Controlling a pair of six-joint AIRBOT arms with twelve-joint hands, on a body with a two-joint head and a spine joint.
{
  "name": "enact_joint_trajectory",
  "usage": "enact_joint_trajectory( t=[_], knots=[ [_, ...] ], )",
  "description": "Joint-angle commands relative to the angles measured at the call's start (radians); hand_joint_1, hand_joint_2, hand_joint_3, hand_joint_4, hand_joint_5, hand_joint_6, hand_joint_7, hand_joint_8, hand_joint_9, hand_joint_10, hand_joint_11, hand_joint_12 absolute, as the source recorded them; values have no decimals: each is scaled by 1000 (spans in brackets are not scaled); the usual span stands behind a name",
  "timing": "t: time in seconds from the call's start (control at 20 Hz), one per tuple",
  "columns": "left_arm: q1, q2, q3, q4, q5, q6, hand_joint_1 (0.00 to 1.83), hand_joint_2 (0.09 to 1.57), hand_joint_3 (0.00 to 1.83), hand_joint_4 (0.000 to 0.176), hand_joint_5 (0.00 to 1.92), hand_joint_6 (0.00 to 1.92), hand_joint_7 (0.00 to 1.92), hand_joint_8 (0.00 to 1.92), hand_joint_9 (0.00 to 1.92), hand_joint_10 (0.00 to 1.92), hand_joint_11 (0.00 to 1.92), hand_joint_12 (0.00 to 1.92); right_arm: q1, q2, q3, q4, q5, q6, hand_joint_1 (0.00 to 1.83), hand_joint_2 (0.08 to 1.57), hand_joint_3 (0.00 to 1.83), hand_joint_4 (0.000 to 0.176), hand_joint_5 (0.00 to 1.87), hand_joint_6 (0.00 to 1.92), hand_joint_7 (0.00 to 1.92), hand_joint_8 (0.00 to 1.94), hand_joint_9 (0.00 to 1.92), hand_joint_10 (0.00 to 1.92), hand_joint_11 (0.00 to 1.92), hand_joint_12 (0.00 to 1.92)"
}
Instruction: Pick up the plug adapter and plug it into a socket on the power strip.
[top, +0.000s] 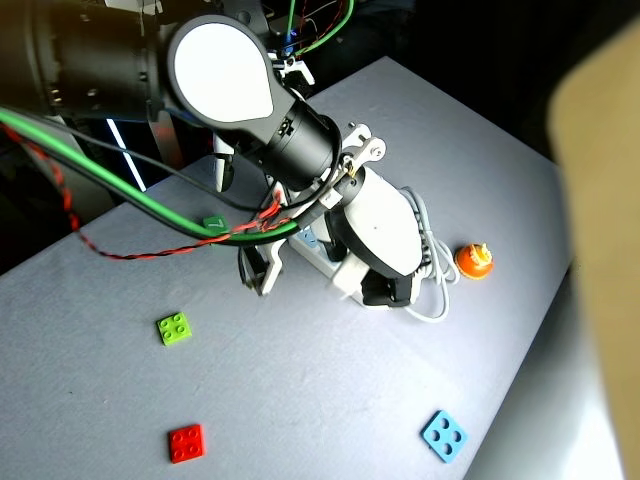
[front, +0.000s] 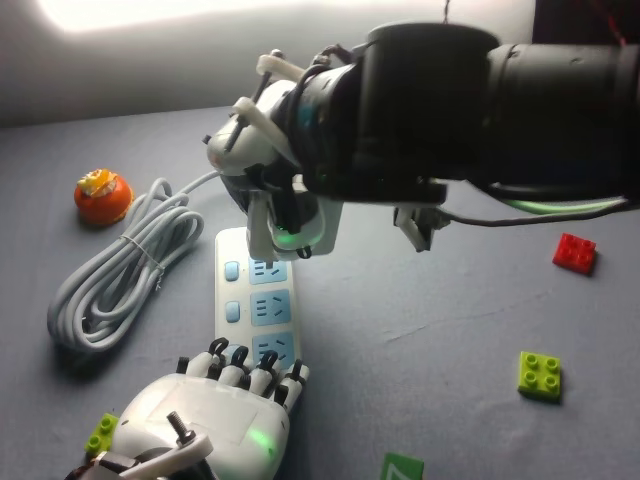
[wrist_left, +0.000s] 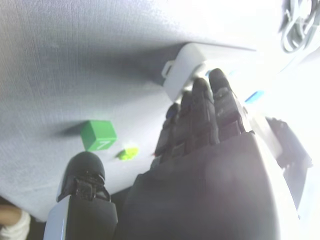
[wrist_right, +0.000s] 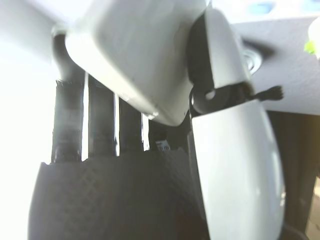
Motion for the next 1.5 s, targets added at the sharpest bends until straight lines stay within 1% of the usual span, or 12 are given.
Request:
enact_joint_trajectory(
  t=[0.0, 0.15, 0.2, 0.3, 0.4, 0.45, 0.65, 0.75, 0.9, 1.15, 1.35, 1.45],
  knots=[
    [11, 7, -2, -36, -33, 7, 0, 1209, 2, 0, 115, 2, 101, 0, 94, 0, 0, 242, 11, -3, -1, -83, 35, 3, 1220, 1173, 0, 0, 861, 1009, 902, 1314, 730, 1302, 659, 1637],
    [12, 8, -3, -36, -33, 7, 0, 1212, 1, 0, 105, 0, 96, 1, 88, 1, 0, 223, 9, -31, 4, -128, 36, 4, 1222, 1170, 0, 0, 869, 994, 905, 1312, 733, 1293, 669, 1623],
    [12, 8, -3, -36, -33, 7, 0, 1208, 0, 0, 115, 1, 115, 3, 101, 2, 0, 268, 9, -41, 12, -129, 37, -11, 1226, 1169, 0, 0, 876, 974, 904, 1323, 731, 1318, 681, 1638],
    [12, 8, -4, -36, -32, 7, 0, 1202, 0, 0, 92, 0, 89, 1, 83, 2, 0, 219, 6, -60, 33, -129, 38, -35, 1222, 1178, 1, 0, 848, 1013, 894, 1341, 704, 1341, 634, 1676],
    [13, 8, -5, -36, -32, 7, 0, 1206, 0, 0, 125, 4, 122, 4, 110, 5, 0, 296, 2, -73, 52, -129, 38, -55, 1223, 1171, 0, 0, 861, 1004, 908, 1312, 729, 1299, 652, 1619],
    [13, 8, -5, -36, -30, 7, 0, 1210, 1, 0, 110, 2, 106, 2, 95, 1, 0, 271, 0, -78, 63, -129, 37, -56, 1219, 1167, 0, 0, 884, 987, 901, 1305, 726, 1295, 663, 1617],
    [13, 10, -5, -36, -28, 7, 0, 1206, 0, 0, 99, 5, 100, 3, 88, 2, 0, 225, -3, -105, 82, -159, -48, -51, 1227, 1167, 1, 0, 868, 987, 912, 1312, 742, 1296, 679, 1627],
    [15, 11, -5, -36, -28, 7, 0, 1205, 0, 0, 88, 0, 89, 0, 80, 0, 0, 225, -2, -110, 79, -161, -62, -49, 1225, 1168, 0, 0, 891, 957, 893, 1337, 720, 1330, 657, 1663],
    [16, 12, -5, -36, -28, 7, 0, 1213, 3, 0, 122, 10, 113, 7, 99, 6, 0, 254, 1, -122, 78, -195, -86, -65, 1223, 1172, 1, 0, 860, 1001, 906, 1316, 724, 1279, 620, 1647],
    [18, 13, -5, -36, -28, 7, 0, 1205, 0, 0, 121, 3, 120, 4, 111, 4, 0, 264, -4, -144, 84, -213, -100, -97, 1221, 1177, 1, 0, 868, 989, 878, 1363, 703, 1333, 650, 1643],
    [20, 13, -5, -36, -28, 7, 0, 1199, 0, 0, 138, 3, 135, 3, 114, 3, 0, 302, -12, -171, 96, -219, -134, -100, 1223, 1165, 0, 0, 887, 976, 910, 1296, 731, 1284, 634, 1633],
    [23, 13, -6, -36, -28, 7, 0, 1202, 0, 0, 139, 2, 135, 2, 114, 2, 0, 289, -17, -190, 117, -219, -159, -100, 1224, 1173, 2, 0, 842, 1028, 917, 1298, 752, 1258, 662, 1603]
  ],
)
